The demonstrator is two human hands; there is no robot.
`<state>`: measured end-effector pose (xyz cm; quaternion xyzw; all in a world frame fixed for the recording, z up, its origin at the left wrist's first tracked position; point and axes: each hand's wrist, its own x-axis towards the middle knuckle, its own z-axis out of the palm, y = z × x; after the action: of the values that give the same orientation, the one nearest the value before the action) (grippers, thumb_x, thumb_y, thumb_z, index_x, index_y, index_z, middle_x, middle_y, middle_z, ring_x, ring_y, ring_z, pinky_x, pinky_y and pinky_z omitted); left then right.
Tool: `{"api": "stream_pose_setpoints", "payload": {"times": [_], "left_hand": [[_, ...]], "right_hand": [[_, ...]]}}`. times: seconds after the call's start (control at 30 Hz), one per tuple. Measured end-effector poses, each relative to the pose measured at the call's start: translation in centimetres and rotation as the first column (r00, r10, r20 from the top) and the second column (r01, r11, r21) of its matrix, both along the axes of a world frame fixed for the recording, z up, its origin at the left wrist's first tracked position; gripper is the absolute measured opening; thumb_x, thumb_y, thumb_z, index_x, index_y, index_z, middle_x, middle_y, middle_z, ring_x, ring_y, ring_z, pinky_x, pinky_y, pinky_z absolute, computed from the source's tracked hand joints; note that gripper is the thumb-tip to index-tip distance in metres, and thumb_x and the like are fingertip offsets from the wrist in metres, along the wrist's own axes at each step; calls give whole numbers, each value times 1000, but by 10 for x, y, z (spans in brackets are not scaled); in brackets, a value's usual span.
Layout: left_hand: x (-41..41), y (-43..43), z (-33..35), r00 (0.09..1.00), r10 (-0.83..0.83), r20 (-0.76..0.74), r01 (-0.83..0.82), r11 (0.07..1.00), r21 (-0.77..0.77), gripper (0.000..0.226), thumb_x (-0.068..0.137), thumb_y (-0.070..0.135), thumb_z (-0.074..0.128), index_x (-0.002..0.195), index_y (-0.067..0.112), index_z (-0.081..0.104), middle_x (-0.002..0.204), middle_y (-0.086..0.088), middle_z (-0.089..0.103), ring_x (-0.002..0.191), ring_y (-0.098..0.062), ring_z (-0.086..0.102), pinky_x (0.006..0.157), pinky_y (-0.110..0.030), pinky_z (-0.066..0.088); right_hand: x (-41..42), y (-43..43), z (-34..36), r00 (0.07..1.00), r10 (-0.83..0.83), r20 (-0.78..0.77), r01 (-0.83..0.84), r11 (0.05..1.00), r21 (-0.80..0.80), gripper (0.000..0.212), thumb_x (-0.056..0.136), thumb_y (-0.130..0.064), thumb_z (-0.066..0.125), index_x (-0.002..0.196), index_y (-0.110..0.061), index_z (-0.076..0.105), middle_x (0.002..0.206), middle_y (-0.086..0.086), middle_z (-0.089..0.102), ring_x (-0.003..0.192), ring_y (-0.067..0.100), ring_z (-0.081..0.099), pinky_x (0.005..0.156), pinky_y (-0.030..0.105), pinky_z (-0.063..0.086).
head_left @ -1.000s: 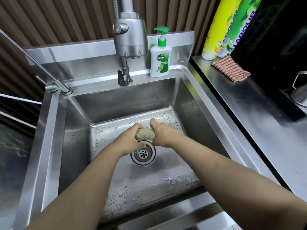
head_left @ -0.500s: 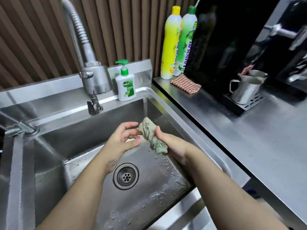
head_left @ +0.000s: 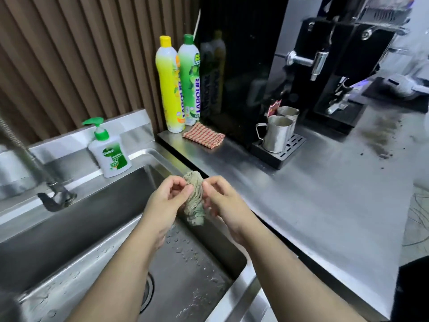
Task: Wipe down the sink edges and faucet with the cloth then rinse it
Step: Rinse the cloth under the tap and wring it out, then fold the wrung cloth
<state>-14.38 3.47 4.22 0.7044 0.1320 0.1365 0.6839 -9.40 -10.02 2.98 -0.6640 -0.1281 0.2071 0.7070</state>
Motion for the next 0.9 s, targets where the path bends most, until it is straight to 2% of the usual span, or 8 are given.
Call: {"api": "stream_pose_setpoints", "payload": {"times": [0.1,0.3,0.5,0.6,0.63,0.73,0.8,0.9], "left_hand": [[37,-25,9,998,-67,1,67,995,-68,9,88,10,58,81,15,60,67,8,57,63,-8,49,63,-22,43],[118,-88,14,983,-184,-11,181,975,-129,14,92,11,52,81,18,55,75,3,54,68,-11,48,64,-23,42],[170,-122,2,999,-36,-12,34,988,-150,21,99,14,36,80,20,41,85,-1,53,72,-14,52,57,-21,47],[186,-139,-1,999,0,-40,-7,986,-167,20,101,21,33,82,22,40,85,-1,53,71,-13,51,58,-24,45],[190,-145,0,999,5,-35,-13,974,-227,19,101,24,32,83,23,40,85,0,54,71,-11,52,59,-25,47],[196,-156,0,997,-55,-58,32,943,-332,19,97,41,36,89,28,47,98,0,65,85,-15,63,75,-37,52],[194,-159,-5,989,-109,-103,72,948,-309,19,91,47,46,97,30,52,102,0,69,91,-18,67,83,-41,52],[190,-152,-6,986,-114,-122,70,946,-318,11,90,26,56,101,23,56,99,0,71,90,-16,67,84,-40,51]], "right_hand": [[32,-28,15,999,33,-20,-32,999,43,17,91,-29,59,94,-14,50,72,-2,49,60,8,46,51,20,34],[109,-100,15,995,-79,-67,84,994,69,15,90,-4,57,83,-14,48,70,1,48,60,12,45,55,21,37],[156,-162,0,956,-207,-206,248,948,199,23,89,7,48,78,-14,47,63,-1,41,60,13,50,65,30,46],[163,-170,-5,951,-180,-251,235,949,209,12,91,0,48,91,-12,50,75,2,51,68,16,55,74,38,50],[163,-169,-4,951,-141,-276,207,952,227,10,92,-5,51,99,-12,50,82,4,54,71,15,58,74,38,52],[164,-162,-4,955,-109,-275,181,950,254,35,88,-8,61,119,-16,48,95,4,57,77,15,64,70,34,53],[165,-158,-3,950,-191,-247,251,937,242,34,86,1,59,113,-19,50,87,1,57,73,16,60,64,29,49],[165,-162,-1,921,-282,-269,344,913,222,32,85,10,52,100,-19,56,76,-1,53,64,13,59,56,27,46]]}}
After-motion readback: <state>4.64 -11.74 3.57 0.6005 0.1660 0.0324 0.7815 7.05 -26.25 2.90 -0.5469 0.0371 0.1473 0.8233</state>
